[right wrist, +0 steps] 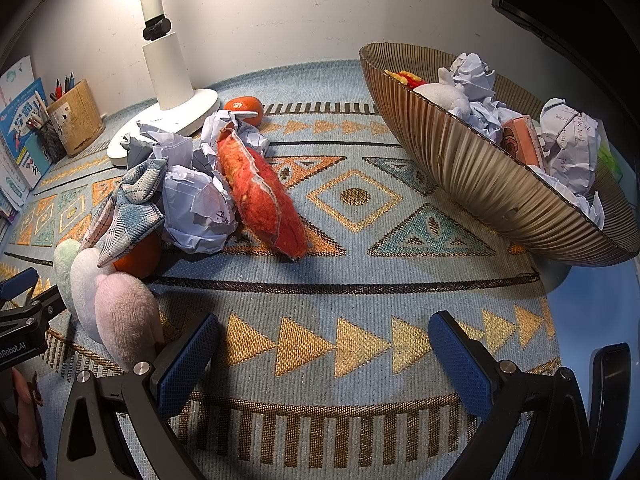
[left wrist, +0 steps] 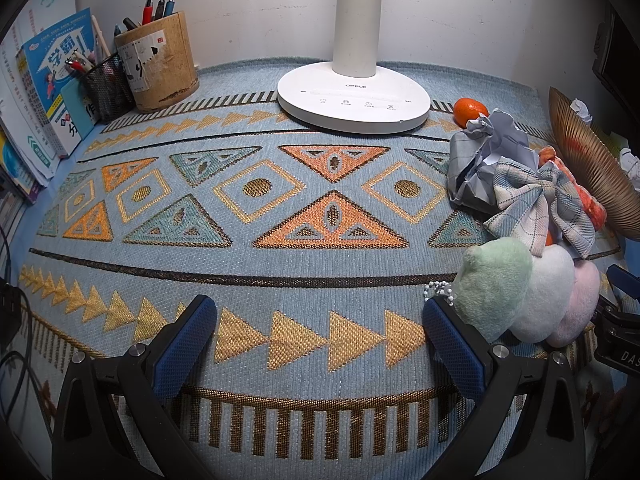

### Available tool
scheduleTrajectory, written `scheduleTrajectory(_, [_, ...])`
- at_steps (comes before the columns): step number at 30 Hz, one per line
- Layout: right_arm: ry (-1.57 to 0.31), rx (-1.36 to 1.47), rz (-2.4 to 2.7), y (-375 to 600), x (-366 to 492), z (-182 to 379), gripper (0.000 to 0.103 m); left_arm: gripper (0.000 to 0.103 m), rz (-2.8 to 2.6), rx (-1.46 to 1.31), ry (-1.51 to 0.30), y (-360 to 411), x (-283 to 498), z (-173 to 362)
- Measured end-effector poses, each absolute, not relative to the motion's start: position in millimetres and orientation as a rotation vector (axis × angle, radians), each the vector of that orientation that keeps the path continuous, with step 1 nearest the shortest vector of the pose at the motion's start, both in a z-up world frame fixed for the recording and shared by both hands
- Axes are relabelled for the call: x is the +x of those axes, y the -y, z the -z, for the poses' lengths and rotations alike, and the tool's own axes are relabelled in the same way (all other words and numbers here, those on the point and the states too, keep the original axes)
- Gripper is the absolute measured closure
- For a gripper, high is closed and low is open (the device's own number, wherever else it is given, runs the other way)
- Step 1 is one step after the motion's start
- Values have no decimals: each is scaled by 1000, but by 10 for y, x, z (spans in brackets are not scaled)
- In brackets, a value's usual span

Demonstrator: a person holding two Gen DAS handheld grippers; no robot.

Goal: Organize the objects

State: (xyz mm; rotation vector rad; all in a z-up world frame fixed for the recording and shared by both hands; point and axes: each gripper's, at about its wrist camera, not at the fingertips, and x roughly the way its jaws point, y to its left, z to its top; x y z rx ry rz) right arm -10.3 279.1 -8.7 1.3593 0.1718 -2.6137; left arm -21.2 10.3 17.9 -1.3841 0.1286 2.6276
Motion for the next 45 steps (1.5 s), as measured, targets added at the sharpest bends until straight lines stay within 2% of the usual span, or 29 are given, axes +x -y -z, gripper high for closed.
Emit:
scheduleTrajectory(4, [-153,1365,2605,-2792,-80,79,0,0,-2625,-1386,-129,-105,-208,-181])
scheduleTrajectory(11, [-158,1545,2491,-2864,98,44,0,1,-2523,-1449,-139,-84,-118,-218])
scheduleTrajectory(13, [-227,1587,2460,-2814,110,59,0,1,-2452,-1472,-67,-82,-49,-256])
scheduleTrajectory(16, [-196,1698,2399,-2853,87,28,0,1,-2373,-1503,58,-133,63,-310])
scheduleTrajectory(18, [-122,1657,2404,-2931,96,-111,12,1,-2344,-1510,101,-253,146,-343])
scheduleTrajectory(24, [58,1516,2309,-2915,-247,-588,21,1,-2360,-1488,72,-903,306,-410])
scheduleTrajectory(25, [63,1508,2284,-2863,-336,-613,23,1,-2378,-1483,62,-999,309,-412])
scheduleTrajectory(29, [-53,1532,2263,-2662,-529,-532,41,1,-2487,-1483,10,-1239,219,-371])
scheduleTrajectory(32, [-102,1539,2243,-2598,-612,-427,43,3,-2552,-1517,3,-1317,153,-297])
scheduleTrajectory(34, [-140,1537,2230,-2552,-663,-380,44,8,-2597,-1527,18,-1302,129,-269])
scheduleTrajectory(35, [-155,1532,2225,-2541,-686,-366,44,15,-2609,-1535,24,-1274,128,-263])
scheduleTrajectory(36, [-167,1526,2217,-2510,-714,-346,45,26,-2617,-1520,23,-1253,140,-274])
scheduleTrajectory(37, [-183,1524,2214,-2495,-732,-327,48,35,-2623,-1510,11,-1225,162,-296])
scheduleTrajectory(38, [-197,1532,2206,-2483,-751,-299,58,42,-2612,-1514,4,-1185,176,-310])
scheduleTrajectory(39, [-197,1548,2188,-2466,-784,-258,66,44,-2586,-1523,23,-1116,194,-321])
scheduleTrajectory(40, [-183,1556,2181,-2485,-793,-240,67,47,-2569,-1524,43,-1029,220,-337])
scheduleTrajectory(42, [-142,1555,2174,-2541,-802,-249,75,59,-2566,-1534,29,-843,285,-381])
scheduleTrajectory(45, [11,1586,2137,-2690,-781,-326,86,59,-2603,-1575,-35,-511,346,-432])
